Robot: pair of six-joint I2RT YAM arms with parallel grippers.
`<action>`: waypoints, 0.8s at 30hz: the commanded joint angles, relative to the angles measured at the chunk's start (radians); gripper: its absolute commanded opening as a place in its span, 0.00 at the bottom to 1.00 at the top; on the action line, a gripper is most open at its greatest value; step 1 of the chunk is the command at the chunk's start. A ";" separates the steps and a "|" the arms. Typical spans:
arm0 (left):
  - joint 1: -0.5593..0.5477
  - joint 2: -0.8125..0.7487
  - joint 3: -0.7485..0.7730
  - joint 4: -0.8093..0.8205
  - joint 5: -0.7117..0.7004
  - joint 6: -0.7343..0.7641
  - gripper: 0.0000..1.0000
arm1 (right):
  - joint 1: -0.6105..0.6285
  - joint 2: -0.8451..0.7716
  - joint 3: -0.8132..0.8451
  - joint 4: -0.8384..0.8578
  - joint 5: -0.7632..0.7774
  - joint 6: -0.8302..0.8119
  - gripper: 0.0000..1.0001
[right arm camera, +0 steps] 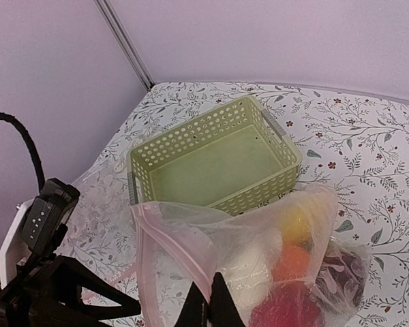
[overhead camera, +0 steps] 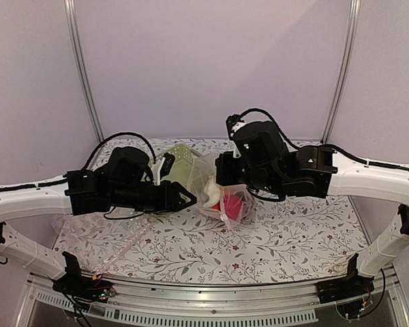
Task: Place the food in the zip-top bag and seal the zipper
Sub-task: Adjust the zipper food storage bag at the center of the board.
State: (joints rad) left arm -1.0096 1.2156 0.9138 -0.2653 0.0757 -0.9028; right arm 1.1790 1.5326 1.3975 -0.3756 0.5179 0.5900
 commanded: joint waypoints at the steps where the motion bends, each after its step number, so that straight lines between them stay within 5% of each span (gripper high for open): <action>1: 0.021 0.041 -0.006 0.038 0.005 -0.018 0.46 | 0.003 -0.025 0.002 0.001 0.016 -0.001 0.00; 9: 0.043 0.071 -0.010 0.064 -0.017 -0.026 0.32 | 0.004 -0.029 -0.005 0.002 0.016 0.002 0.00; 15: 0.067 0.079 0.003 0.121 0.039 -0.021 0.00 | 0.004 -0.029 0.002 0.002 0.014 -0.007 0.00; 24: 0.089 0.076 0.292 0.094 0.219 0.123 0.00 | -0.006 -0.028 0.137 -0.105 0.089 -0.143 0.03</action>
State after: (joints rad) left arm -0.9318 1.2911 1.0725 -0.2054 0.1768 -0.8536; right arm 1.1778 1.5326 1.4693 -0.4309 0.5491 0.5171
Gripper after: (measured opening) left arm 0.007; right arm 0.025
